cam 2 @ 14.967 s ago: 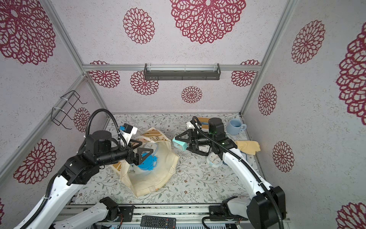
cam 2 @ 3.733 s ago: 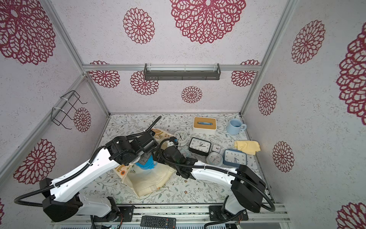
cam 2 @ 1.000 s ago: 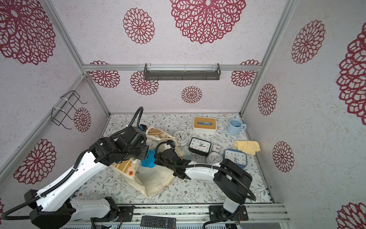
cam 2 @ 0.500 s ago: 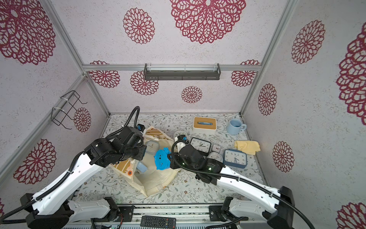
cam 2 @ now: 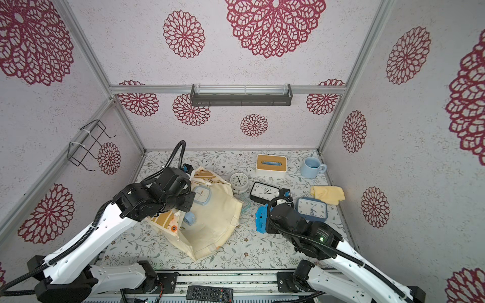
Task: Take the alarm clock out of the canvas bag
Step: Place the alarm at the center of the board.
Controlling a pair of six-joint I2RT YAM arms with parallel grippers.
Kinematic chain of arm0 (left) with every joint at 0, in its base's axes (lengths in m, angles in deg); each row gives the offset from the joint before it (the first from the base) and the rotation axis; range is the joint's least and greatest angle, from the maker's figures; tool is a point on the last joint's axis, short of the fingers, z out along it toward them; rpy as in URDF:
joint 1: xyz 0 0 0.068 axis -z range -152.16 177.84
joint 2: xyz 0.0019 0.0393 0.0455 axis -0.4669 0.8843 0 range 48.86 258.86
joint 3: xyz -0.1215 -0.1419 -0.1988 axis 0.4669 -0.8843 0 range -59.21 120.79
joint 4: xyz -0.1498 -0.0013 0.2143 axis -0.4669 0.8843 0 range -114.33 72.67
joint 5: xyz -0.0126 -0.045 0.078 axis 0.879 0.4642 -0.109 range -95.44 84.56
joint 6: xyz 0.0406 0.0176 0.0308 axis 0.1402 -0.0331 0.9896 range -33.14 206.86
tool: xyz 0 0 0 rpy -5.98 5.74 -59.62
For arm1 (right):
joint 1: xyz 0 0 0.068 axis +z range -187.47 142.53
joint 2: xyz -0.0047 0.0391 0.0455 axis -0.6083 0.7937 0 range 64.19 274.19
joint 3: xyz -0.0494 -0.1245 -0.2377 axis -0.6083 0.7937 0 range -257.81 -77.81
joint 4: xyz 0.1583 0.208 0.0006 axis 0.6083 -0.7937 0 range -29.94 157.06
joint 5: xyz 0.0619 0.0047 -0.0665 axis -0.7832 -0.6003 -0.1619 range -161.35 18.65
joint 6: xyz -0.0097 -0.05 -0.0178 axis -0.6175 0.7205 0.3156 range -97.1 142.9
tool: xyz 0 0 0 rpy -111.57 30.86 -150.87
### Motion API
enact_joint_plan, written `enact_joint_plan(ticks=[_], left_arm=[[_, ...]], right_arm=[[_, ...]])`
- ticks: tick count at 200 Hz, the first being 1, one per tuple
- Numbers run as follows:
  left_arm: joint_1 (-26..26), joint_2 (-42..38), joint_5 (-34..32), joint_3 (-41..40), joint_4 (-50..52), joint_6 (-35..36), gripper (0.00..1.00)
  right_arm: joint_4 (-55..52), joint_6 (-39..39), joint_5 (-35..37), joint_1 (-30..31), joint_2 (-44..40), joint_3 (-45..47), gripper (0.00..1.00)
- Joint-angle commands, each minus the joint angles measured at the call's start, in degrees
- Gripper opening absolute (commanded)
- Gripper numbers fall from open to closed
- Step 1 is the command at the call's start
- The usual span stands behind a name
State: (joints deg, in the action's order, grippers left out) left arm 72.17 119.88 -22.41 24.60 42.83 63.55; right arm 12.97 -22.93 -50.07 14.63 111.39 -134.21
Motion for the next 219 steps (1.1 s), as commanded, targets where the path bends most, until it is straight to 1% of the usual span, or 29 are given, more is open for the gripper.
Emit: enact_joint_plan(ticks=[1,25,39,71,90,134,171,203,219], left_arm=[[-0.37,-0.82,0.35,0.07,-2.91,0.63,0.0],[-0.39,-1.31,0.32,-0.43,-2.9,0.46,0.0],[-0.39,-1.92,0.11,-1.04,-2.91,0.36,0.0],[-0.48,-3.02,-0.27,-2.23,-2.52,-0.22,0.0],[-0.72,-3.23,-0.08,-2.25,-1.81,-0.24,0.0],[-2.29,-4.14,0.77,-2.16,-1.46,0.72,0.0],[-4.02,-3.97,2.28,-2.07,-1.0,1.55,0.0],[-5.29,-3.61,3.16,-1.39,-0.44,2.39,0.0],[-5.58,-3.4,3.39,-1.19,-0.42,2.38,0.0]], right_arm=[[-1.87,2.85,3.11,-2.09,4.85,-1.14,0.0],[3.42,10.21,4.83,-2.56,9.37,-1.35,0.0],[7.04,15.78,5.69,-2.53,11.22,-1.25,0.0],[12.66,27.1,10.99,-2.67,14.52,-0.82,0.0],[14.8,33.09,12.63,-2.84,16.52,-1.0,0.0],[22.79,45.13,13.6,-2.84,18.98,2.37,0.0],[32.08,54.96,13.84,-2.84,18.56,8.48,0.0],[40.3,61.66,12.41,-2.92,17.33,13.19,0.0],[42.84,64.34,12.32,-2.9,18.13,14.5,0.0]])
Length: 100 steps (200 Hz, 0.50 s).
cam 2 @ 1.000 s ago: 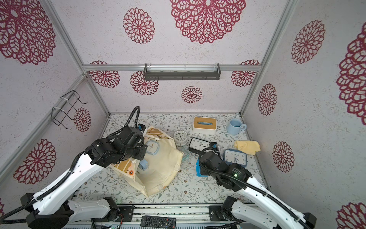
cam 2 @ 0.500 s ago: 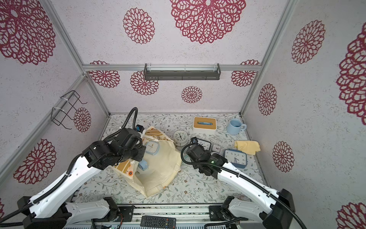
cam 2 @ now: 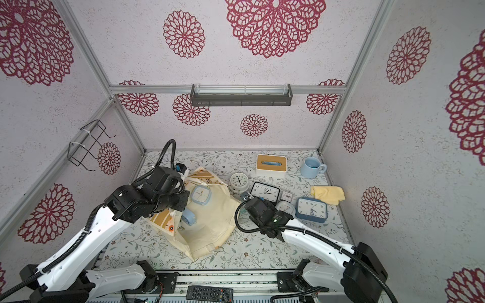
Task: Take the alarm clock out of the canvas bag
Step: Place the alarm at the center of the board.
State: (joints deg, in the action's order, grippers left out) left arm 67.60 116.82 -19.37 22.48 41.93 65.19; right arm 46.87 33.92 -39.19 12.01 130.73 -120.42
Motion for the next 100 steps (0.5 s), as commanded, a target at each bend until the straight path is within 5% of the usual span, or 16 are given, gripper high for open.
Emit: enact_joint_plan(ticks=[1,52,100], left_arm=[[-1.06,-0.36,0.37,0.93,0.46,0.68,0.0],[-1.31,0.04,0.89,1.28,0.54,0.49,0.0],[-1.6,0.5,1.1,2.04,0.8,0.86,0.0]], right_arm=[[9.07,7.63,1.42,-0.27,-1.18,0.79,0.0],[8.78,8.83,-1.32,-0.25,2.16,1.93,0.0],[1.65,4.45,-6.16,1.15,2.55,0.36,0.2]])
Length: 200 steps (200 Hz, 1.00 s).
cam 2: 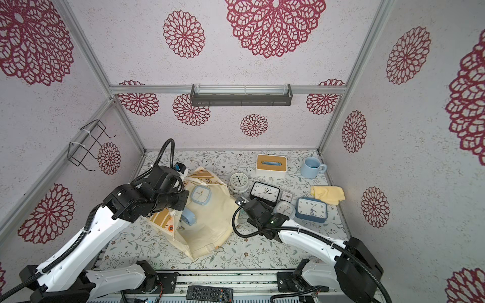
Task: Take the alarm clock out of the canvas bag
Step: Place the alarm at the center of the board.
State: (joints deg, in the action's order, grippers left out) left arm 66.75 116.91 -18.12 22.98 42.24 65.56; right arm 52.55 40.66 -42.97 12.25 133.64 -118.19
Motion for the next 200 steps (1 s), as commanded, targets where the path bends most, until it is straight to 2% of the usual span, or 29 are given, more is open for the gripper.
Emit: enact_joint_plan(ticks=[1,26,117,168,190,200], left_arm=[[-0.76,0.41,-0.19,1.55,0.5,0.52,0.0],[-0.9,0.55,-0.12,1.68,0.45,0.53,0.0],[-0.93,0.26,1.89,1.58,2.84,-0.24,0.0],[-0.95,0.76,5.23,2.08,9.12,-1.78,0.0],[-0.95,1.53,7.87,1.19,11.82,-4.03,0.0],[-0.93,1.44,8.97,0.38,12.55,-5.38,0.0]], right_arm=[[-4.17,-2.37,-2.46,1.0,-0.36,-1.88,0.21],[-6.79,-4.9,-3.51,2.62,-0.57,-1.63,0.31],[-6.18,-11.05,-1.39,3.49,4.56,1.73,0.43],[-6.33,-11.51,0.46,3.52,4.99,0.93,0.56],[-10.44,-13.0,-3.67,3.83,0.47,-2.28,0.56],[-12.88,-14.41,-9.13,4.01,-2.96,-4.44,0.57]])
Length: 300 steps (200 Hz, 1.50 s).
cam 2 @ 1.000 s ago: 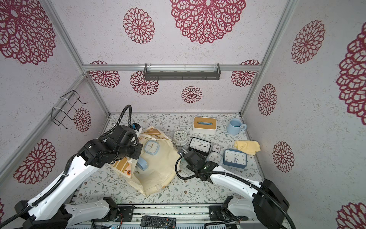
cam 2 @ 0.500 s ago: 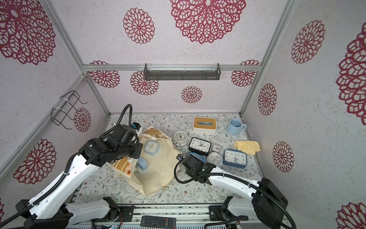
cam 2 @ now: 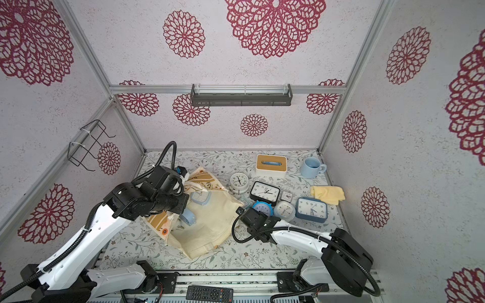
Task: Take the alarm clock out of the canvas bag
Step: Place the alarm at the center of the board, then pick up the alarm from the canvas bag.
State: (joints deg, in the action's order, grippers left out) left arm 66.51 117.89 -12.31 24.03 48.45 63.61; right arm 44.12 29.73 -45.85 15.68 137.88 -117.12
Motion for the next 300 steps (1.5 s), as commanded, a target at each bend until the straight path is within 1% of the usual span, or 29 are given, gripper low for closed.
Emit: enact_joint_plan(ticks=[1,17,30,39,45,58,72,95,106,122,129,131,136,146,173,185,210,240,266,300], left_arm=[[-0.7,0.43,3.21,-0.78,6.38,-3.58,0.0],[-0.7,-0.52,4.57,-2.55,6.37,-5.31,0.0],[-0.71,-1.62,4.72,-3.83,5.61,-6.47,0.0],[-0.71,-2.21,4.51,-4.36,4.66,-7.25,0.0],[-0.86,-2.39,4.34,-4.65,3.98,-7.65,0.0],[-1.01,-2.27,4.33,-4.76,2.31,-8.48,0.0],[-1.08,-1.42,4.28,-4.18,0.66,-9.41,0.0],[-1.23,-0.12,3.54,-3.12,-1.59,-10.69,0.0],[-1.21,0.25,2.86,-2.68,-2.22,-11.08,0.0],[-1.32,0.53,1.48,-1.91,-2.37,-11.39,0.0],[-1.32,0.52,0.79,-1.65,-2.29,-11.41,0.0],[-1.26,0.5,0.58,-1.67,-2.29,-11.43,0.0],[-1.41,0.4,0.13,-1.6,-2.19,-11.43,0.0],[-1.59,0.06,-0.25,-1.68,-2.28,-11.32,0.0],[-2.18,-0.3,-0.79,-1.77,-2.24,-11.1,0.0],[-2.28,-0.61,-0.69,-1.94,-2.34,-10.85,0.0],[-2.62,-1.39,-0.36,-2.71,-2.54,-10.08,0.0],[-3.31,-2.04,0.12,-3.34,-2.79,-9.61,0.0],[-3.53,-2.47,0.45,-3.92,-3.03,-9.33,0.0],[-4.22,-2.59,0.89,-3.99,-3.16,-8.84,0.0]], right_arm=[[-4.64,-3.62,-6.55,0.61,-7.66,-5.78,0.57],[-6.5,-7.93,-17.82,0.78,-13.28,-9.18,0.57],[-4.11,-11.96,-26.93,1.4,-17.38,-9.65,0.57],[-0.01,-14.56,-30.77,2.83,-19.96,-8.46,0.56],[3.12,-16.09,-31.78,4.21,-21.15,-7.59,0.56],[7.87,-18.34,-30.24,7.83,-21.29,-7.31,0.56],[8.9,-17.51,-28.21,10.55,-18.07,-9.09,0.57],[8.61,-14.58,-28.15,12.96,-8.89,-13.45,0.58],[8.29,-13.86,-27.02,14.04,-3.57,-16.66,0.58],[8.9,-12.98,-23.25,15.58,2.96,-20.72,0.58],[10.66,-13.43,-21.21,15.59,5.07,-21.53,0.59],[11.34,-13.66,-20.75,16.9,5.68,-21.65,0.59],[13.51,-14.34,-19.92,17.52,6.92,-21.74,0.59],[19.23,-16.17,-18.04,17.88,8.67,-20.68,0.59],[38.65,-25.21,-14.57,18.32,13.32,-15.02,0.62],[42.39,-26.71,-12.58,18.7,16.11,-14.72,0.63],[44.81,-27.84,-8.64,18.68,22.7,-17.24,0.7],[48.55,-28.3,-9.38,18.75,28.92,-18.84,0.75],[50.0,-29.27,-8.58,18.57,31.72,-19.96,0.79],[49.74,-30.28,-5.57,17.67,34.13,-21.88,0.79]])
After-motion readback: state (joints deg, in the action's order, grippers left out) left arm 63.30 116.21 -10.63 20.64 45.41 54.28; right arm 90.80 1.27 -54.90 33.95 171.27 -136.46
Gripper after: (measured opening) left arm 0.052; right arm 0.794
